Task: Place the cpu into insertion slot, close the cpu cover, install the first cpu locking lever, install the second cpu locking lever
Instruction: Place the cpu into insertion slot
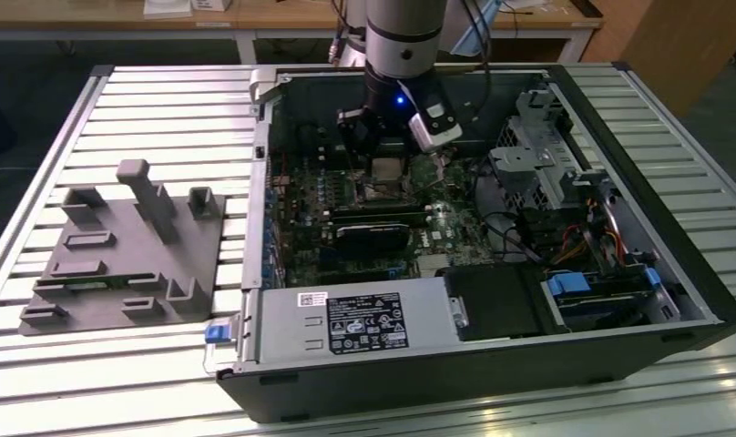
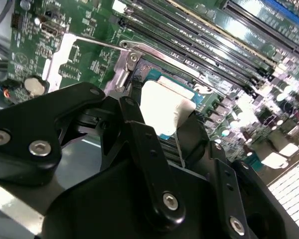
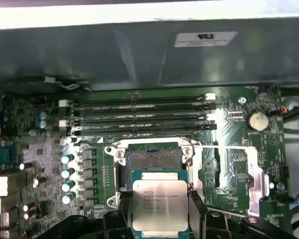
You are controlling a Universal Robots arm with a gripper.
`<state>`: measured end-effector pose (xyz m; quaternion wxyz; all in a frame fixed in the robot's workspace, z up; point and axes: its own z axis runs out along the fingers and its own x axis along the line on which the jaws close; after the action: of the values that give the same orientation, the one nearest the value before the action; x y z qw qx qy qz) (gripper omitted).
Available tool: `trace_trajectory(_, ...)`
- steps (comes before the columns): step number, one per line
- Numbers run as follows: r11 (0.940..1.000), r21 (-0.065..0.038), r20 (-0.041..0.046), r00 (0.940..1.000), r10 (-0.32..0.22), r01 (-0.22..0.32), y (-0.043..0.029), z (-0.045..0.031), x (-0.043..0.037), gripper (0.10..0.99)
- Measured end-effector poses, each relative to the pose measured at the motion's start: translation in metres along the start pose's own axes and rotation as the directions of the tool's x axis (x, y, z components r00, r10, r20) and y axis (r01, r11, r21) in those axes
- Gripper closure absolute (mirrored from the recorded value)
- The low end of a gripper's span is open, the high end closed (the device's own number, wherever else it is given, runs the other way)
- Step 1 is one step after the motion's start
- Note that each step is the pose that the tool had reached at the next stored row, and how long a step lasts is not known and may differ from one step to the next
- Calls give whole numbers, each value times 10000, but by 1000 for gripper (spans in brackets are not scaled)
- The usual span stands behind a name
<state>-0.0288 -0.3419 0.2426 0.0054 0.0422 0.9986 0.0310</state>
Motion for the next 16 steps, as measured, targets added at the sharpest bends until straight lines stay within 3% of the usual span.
trace_trajectory(4,9978,3,42,9978,659,-659,0,6,0,549)
trace_trajectory(8,9920,5,80,9920,1263,-1263,-1,11,0,549)
trace_trajectory(12,9820,3,119,9820,1887,-1888,-1,17,0,549)
trace_trajectory(16,9677,0,160,9675,2522,-2523,-2,23,0,549)
